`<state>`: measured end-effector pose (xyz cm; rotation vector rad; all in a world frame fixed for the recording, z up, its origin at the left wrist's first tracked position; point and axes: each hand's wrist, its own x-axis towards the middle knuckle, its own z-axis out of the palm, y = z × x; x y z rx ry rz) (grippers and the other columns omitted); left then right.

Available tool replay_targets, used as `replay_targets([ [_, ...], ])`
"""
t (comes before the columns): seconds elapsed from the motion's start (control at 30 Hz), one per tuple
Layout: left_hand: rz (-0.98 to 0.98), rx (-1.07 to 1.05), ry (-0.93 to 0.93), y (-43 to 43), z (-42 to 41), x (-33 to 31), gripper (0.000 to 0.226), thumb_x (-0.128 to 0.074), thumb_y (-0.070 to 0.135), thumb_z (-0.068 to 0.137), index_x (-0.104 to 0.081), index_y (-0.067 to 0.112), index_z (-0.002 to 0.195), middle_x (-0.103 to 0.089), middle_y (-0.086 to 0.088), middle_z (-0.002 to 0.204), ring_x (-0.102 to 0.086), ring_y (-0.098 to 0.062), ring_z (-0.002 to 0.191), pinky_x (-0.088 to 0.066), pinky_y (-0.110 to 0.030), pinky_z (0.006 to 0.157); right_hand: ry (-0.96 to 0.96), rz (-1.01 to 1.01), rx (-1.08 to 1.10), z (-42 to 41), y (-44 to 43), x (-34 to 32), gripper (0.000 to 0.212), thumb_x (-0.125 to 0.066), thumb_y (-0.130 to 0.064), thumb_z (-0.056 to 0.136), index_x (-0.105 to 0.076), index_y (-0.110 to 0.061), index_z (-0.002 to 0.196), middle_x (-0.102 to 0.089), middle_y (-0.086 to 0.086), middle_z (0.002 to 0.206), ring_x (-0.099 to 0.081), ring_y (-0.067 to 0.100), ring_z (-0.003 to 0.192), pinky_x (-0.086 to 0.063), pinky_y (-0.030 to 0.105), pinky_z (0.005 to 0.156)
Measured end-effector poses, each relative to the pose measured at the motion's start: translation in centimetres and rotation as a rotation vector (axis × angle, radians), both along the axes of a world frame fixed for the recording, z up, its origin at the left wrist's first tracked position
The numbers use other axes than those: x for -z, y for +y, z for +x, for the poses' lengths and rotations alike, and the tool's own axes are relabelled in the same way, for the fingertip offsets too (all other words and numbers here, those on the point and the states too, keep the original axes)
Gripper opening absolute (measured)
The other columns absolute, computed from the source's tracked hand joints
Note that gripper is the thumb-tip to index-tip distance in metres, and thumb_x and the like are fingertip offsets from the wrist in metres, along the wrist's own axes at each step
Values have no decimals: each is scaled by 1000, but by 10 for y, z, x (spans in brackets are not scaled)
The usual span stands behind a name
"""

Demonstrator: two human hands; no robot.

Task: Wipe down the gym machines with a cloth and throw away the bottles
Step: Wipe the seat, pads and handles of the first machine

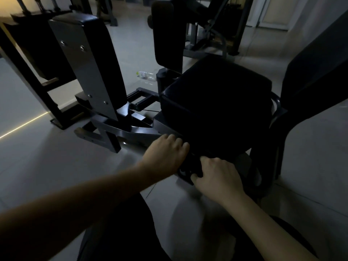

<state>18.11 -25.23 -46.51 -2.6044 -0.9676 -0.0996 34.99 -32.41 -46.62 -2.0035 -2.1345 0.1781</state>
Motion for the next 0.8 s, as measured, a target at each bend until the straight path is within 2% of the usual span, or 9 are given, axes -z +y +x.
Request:
replay_targets([
  [0.13, -609, -48, 398, 36, 24, -41, 24, -71, 41, 87, -64, 19, 93, -58, 5, 76, -58, -15, 70, -40, -25, 61, 22, -3, -3, 0, -1, -2, 26, -59, -48, 89, -52, -24, 96, -64, -1, 91, -65, 19, 87, -36, 27, 63],
  [0.2, -884, -196, 480, 48, 36, -49, 28, -78, 40, 81, -65, 18, 94, -64, 3, 82, -62, -14, 75, -45, -25, 62, 24, -10, -1, 0, -2, -2, 28, -59, -48, 89, -55, -23, 101, -65, 1, 94, -65, 21, 88, -37, 27, 64],
  [0.23, -916, -224, 471, 50, 38, -49, 27, -77, 39, 81, -66, 18, 93, -66, 2, 84, -64, -15, 76, -48, -26, 64, 16, -8, -6, 1, -3, -1, 26, -59, -46, 89, -56, -23, 101, -65, 1, 95, -65, 21, 88, -36, 28, 63],
  [0.33, -587, -92, 333, 34, 25, -35, 24, -67, 42, 84, -63, 18, 81, -62, 3, 73, -63, -20, 70, -47, -30, 62, 10, 13, -29, 3, -3, -1, 20, -60, -39, 88, -53, -23, 97, -63, 0, 88, -66, 21, 86, -36, 27, 62],
  [0.47, -41, -4, 71, 3, 4, 0, 24, -61, 33, 87, -60, 17, 104, -65, -3, 88, -58, -22, 74, -44, -34, 63, 14, 51, -25, 1, -2, 4, 27, -57, -51, 89, -48, -25, 90, -62, -4, 83, -65, 16, 79, -38, 26, 59],
  [0.53, 102, 41, -31, -2, 2, 12, 25, -63, 29, 81, -60, 16, 102, -62, -5, 90, -56, -24, 78, -47, -37, 66, 21, 65, -34, 2, -1, 7, 25, -56, -50, 90, -49, -26, 92, -60, -5, 81, -62, 13, 73, -36, 23, 56],
  [0.57, 90, 47, -43, -1, 3, 11, 25, -64, 32, 80, -61, 17, 100, -63, -4, 89, -57, -24, 77, -48, -37, 66, 30, 64, -45, 2, 0, 7, 24, -57, -49, 90, -51, -26, 93, -60, -5, 81, -62, 13, 73, -35, 23, 55],
  [0.7, -315, -16, 260, 13, 23, -25, 27, -61, 44, 88, -67, 18, 93, -62, 2, 77, -59, -19, 69, -42, -30, 62, 64, 7, -71, 6, 1, 2, 20, -60, -39, 89, -52, -23, 96, -66, 2, 94, -66, 22, 89, -37, 27, 64],
  [0.8, -830, -207, 470, 46, 43, -40, 41, -75, 44, 77, -71, 15, 106, -70, -1, 96, -66, -19, 86, -53, -31, 79, 68, -7, -80, 6, 0, 0, 22, -56, -46, 91, -54, -24, 95, -65, 2, 91, -65, 23, 87, -35, 28, 62],
])
